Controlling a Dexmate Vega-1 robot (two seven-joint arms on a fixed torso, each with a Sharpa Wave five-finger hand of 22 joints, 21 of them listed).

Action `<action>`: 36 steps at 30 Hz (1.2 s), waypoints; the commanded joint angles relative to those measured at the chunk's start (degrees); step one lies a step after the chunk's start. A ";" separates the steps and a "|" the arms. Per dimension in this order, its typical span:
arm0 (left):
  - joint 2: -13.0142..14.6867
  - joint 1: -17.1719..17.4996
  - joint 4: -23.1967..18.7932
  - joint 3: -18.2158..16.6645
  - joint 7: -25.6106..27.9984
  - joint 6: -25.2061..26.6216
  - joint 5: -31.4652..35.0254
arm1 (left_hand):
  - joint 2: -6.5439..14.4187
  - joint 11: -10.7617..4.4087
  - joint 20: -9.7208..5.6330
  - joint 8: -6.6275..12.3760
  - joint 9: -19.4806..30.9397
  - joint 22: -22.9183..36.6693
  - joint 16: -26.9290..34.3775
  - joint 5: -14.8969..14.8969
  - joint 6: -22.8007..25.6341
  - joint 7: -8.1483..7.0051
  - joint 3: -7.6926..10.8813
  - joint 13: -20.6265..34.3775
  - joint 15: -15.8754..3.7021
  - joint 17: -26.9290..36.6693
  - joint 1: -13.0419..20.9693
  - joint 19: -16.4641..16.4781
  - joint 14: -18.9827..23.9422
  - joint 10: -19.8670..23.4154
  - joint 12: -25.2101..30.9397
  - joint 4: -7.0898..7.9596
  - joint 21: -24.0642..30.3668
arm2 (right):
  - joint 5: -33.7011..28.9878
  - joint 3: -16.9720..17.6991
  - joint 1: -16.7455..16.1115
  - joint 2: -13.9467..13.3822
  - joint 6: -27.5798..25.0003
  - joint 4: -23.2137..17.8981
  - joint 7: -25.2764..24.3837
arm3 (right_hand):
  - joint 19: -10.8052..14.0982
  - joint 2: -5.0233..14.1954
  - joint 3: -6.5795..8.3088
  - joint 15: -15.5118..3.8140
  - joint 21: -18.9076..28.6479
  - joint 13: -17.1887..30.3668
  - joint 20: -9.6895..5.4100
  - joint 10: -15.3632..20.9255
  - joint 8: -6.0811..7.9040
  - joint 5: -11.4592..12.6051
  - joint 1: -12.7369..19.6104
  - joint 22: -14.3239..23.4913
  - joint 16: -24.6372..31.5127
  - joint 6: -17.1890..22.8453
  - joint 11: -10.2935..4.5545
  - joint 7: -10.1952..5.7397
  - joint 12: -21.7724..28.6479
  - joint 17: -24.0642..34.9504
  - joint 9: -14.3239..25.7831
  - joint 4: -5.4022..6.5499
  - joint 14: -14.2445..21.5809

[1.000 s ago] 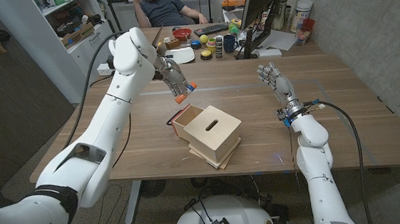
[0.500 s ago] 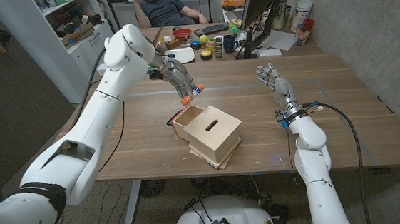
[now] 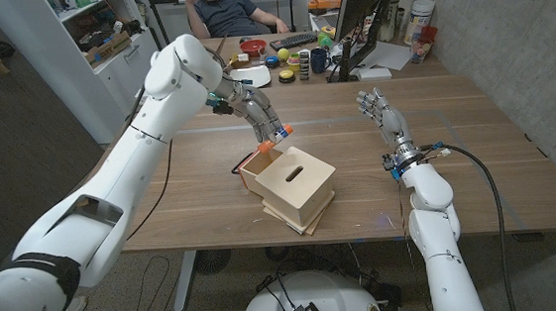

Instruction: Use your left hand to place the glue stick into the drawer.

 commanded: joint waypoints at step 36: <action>5.06 3.77 -5.45 2.01 -0.10 0.42 3.04 | 2.54 -2.39 0.06 0.06 0.42 -0.57 -0.44 0.00 -0.17 0.00 1.84 0.75 -8.85 0.34 2.73 -1.34 1.69 2.28 0.42 0.71 1.81 | -0.81 -1.51 0.56 0.00 -1.29 -0.13 -0.46 | 0.38 -0.03 -0.23 0.05 -0.38 0.09 -0.04 0.45 0.24 0.30 -0.44 0.11 0.13 0.15 -0.12 0.09 -0.07 0.16 0.17 0.15 0.72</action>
